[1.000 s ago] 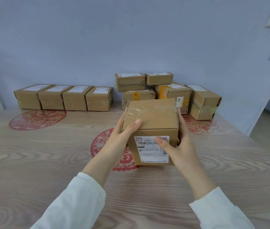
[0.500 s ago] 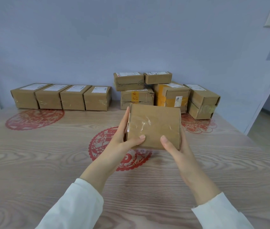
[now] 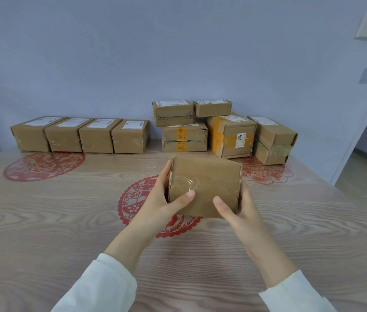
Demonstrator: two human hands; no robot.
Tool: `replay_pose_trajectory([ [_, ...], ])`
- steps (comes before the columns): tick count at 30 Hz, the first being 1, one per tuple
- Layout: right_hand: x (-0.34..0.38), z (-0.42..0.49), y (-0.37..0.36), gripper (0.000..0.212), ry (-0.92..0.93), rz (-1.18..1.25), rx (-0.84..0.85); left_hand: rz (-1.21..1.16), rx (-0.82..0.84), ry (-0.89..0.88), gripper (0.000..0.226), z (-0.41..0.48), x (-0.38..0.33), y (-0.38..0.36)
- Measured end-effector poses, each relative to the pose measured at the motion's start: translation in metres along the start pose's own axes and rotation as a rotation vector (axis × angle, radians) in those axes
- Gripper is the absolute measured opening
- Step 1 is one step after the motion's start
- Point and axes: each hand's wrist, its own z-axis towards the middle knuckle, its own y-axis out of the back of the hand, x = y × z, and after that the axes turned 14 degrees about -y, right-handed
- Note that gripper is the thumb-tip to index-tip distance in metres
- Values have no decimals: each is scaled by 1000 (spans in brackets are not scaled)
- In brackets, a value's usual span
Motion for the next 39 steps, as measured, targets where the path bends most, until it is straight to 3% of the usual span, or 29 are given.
replay_pose_trajectory([
  [5,-4,4,-1,72,5,-45,-42,13,-17,-4,96,-2,2,-2],
  [10,-5,2,-3,82,18,-27,-69,22,-7,-12,96,-4,5,-3],
  [16,-5,1,-6,77,77,-10,-96,44,-32,-7,101,-6,7,-4],
  [20,-5,1,-6,77,74,33,-80,9,-40,-16,86,-8,7,-6],
  [26,-7,2,-9,84,95,49,-113,17,-82,0,90,-10,3,-8],
  [30,-6,-2,-12,84,91,95,-85,-33,-137,10,69,-10,0,-9],
  [33,-6,-3,-13,74,84,156,-101,-52,-115,-2,65,-12,1,-10],
  [39,-8,-3,-15,57,92,172,-95,-81,-115,22,79,-13,-7,-8],
])
